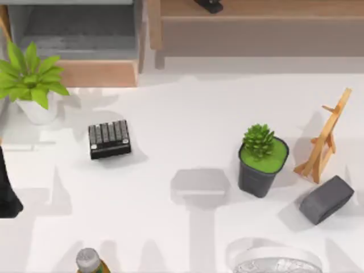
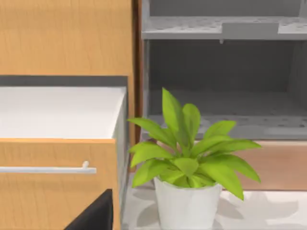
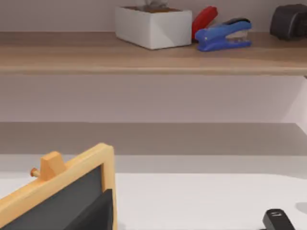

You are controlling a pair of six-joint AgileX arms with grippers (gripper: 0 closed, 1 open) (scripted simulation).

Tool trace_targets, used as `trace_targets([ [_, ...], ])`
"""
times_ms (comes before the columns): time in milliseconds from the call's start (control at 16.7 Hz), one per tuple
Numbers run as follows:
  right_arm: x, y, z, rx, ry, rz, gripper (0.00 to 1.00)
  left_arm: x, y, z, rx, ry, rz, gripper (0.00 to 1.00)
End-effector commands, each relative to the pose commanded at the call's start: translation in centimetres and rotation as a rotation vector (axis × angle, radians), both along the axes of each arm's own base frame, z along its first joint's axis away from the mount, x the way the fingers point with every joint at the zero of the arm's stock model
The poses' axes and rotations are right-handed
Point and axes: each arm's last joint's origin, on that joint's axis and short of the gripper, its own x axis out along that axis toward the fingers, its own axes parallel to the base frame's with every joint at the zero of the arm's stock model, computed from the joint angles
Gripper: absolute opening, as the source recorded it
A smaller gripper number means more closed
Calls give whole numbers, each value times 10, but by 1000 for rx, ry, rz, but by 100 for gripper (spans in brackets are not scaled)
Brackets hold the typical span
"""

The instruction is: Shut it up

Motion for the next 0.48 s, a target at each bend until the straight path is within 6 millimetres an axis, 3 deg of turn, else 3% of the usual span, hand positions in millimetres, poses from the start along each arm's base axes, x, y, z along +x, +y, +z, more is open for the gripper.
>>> trace_targets([
  [240, 0, 0, 0, 0, 0, 0, 100, 1, -1, 6, 2, -12, 2, 100],
  [480, 0, 0, 0, 0, 0, 0, 100, 12, -9, 32, 1, -35, 5, 100],
])
